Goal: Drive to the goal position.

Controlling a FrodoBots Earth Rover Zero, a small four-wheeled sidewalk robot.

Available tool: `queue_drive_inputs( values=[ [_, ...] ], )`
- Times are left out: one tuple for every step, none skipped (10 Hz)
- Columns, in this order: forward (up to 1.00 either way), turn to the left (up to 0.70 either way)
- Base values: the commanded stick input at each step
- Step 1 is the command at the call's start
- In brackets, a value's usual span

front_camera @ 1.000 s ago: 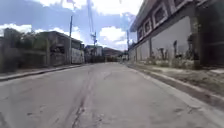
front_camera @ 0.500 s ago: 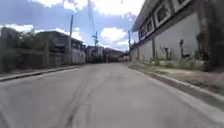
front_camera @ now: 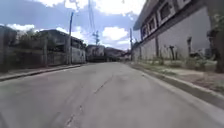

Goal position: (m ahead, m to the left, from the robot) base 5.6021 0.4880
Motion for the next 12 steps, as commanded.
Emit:
queue_drive_inputs(
  values=[
    [0.85,0.0],
    [0.85,0.0],
    [0.85,0.0],
    [0.85,0.0],
    [0.85,0.0],
    [0.85,0.0],
    [0.85,0.0],
    [0.85,0.0],
    [0.85,0.0],
    [0.85,-0.05],
    [0.85,-0.24],
    [0.85,-0.34]
  ],
)
